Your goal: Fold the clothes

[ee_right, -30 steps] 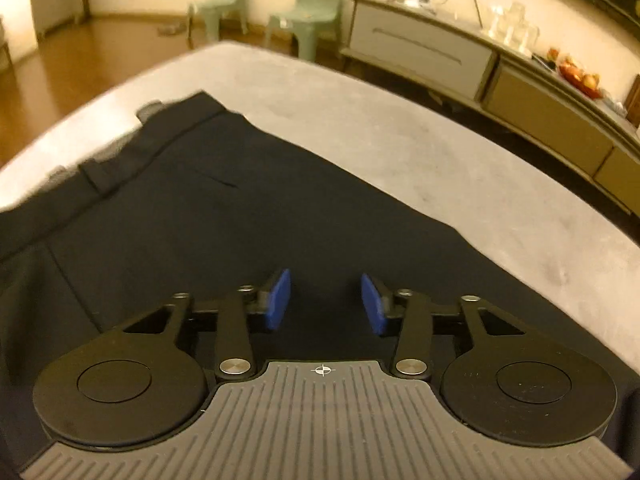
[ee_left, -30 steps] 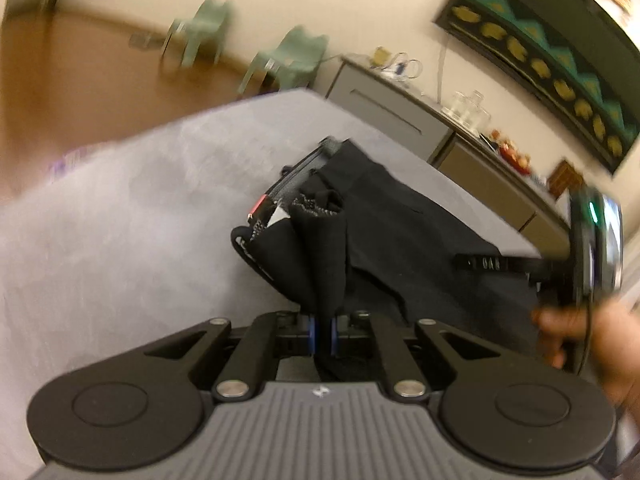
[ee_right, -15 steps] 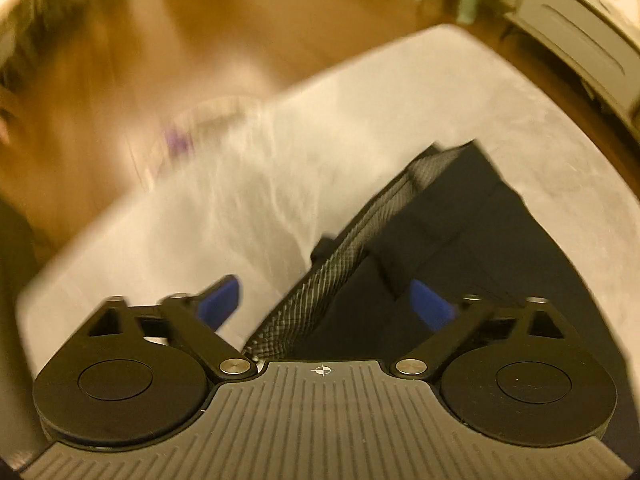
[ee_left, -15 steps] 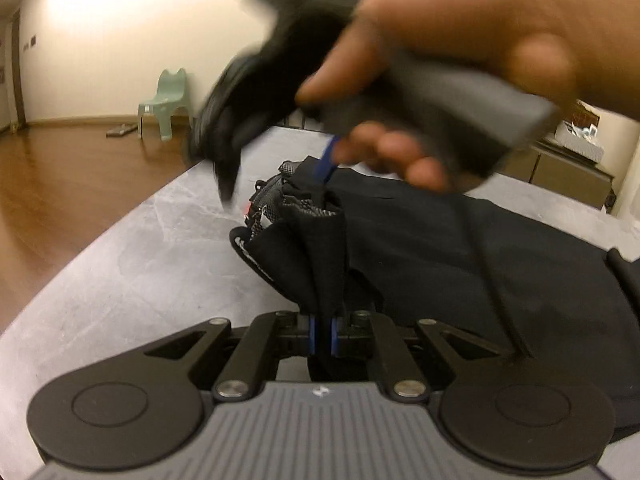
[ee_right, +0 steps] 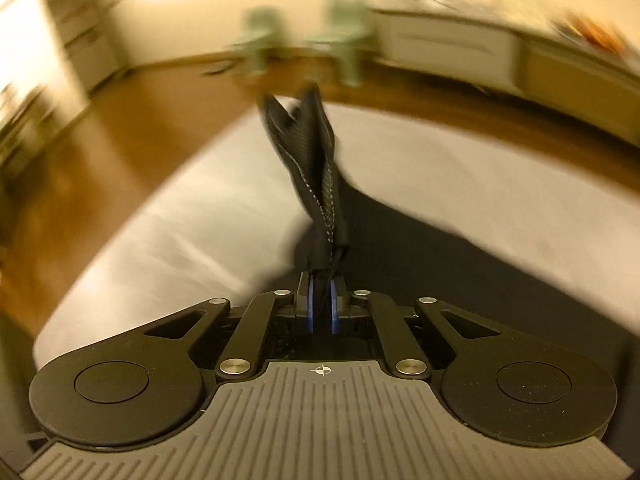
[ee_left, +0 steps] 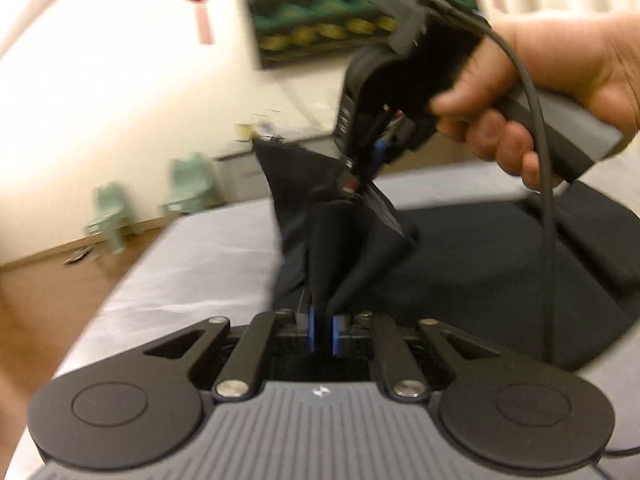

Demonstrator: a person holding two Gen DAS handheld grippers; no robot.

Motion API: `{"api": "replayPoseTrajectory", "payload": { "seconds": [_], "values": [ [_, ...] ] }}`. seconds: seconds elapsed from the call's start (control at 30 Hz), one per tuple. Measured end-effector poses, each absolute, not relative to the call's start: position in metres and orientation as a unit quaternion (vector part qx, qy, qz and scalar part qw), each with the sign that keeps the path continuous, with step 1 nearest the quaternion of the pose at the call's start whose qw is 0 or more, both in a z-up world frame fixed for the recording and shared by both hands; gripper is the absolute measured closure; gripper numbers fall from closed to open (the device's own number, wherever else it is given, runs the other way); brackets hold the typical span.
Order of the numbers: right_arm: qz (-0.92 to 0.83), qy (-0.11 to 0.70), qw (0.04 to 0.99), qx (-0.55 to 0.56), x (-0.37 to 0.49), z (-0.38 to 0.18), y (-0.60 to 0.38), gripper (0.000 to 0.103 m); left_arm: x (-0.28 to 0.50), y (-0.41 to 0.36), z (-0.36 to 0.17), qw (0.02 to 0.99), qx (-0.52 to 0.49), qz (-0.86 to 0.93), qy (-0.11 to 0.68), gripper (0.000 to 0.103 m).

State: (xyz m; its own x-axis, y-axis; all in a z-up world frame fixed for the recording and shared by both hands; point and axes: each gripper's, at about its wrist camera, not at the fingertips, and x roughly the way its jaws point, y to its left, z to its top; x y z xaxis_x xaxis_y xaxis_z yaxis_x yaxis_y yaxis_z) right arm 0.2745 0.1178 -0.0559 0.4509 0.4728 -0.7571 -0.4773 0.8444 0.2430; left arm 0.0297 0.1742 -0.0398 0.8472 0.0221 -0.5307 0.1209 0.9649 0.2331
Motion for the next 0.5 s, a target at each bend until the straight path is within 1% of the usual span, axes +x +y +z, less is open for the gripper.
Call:
{"api": "replayPoseTrajectory", "payload": {
  "seconds": [0.1, 0.13, 0.2, 0.27, 0.33, 0.4, 0.5],
  "values": [
    [0.247, 0.466, 0.848, 0.053, 0.276, -0.107, 0.079, 0.097, 0.028, 0.149, -0.048, 0.945, 0.162, -0.049, 0.279, 0.092],
    [0.241, 0.469, 0.847, 0.066, 0.275, -0.121, 0.072, 0.097, 0.027, 0.144, -0.052, 0.943, 0.170, -0.053, 0.281, 0.089],
    [0.239, 0.469, 0.846, 0.082, 0.273, -0.138, 0.067, 0.097, 0.024, 0.138, -0.056, 0.940, 0.181, -0.056, 0.284, 0.087],
    [0.241, 0.461, 0.849, 0.092, 0.269, -0.141, 0.066, 0.097, 0.024, 0.146, -0.060, 0.937, 0.178, -0.066, 0.294, 0.086],
    [0.236, 0.453, 0.855, 0.093, 0.265, -0.139, 0.061, 0.097, 0.022, 0.155, -0.059, 0.935, 0.153, -0.091, 0.307, 0.081],
    [0.224, 0.450, 0.862, 0.064, 0.260, -0.135, 0.061, 0.095, 0.019, 0.174, -0.051, 0.933, 0.098, -0.138, 0.319, 0.078],
    [0.222, 0.435, 0.872, 0.018, 0.257, -0.129, 0.066, 0.095, 0.008, 0.221, -0.037, 0.931, -0.004, -0.195, 0.308, 0.065]
  ]
}}
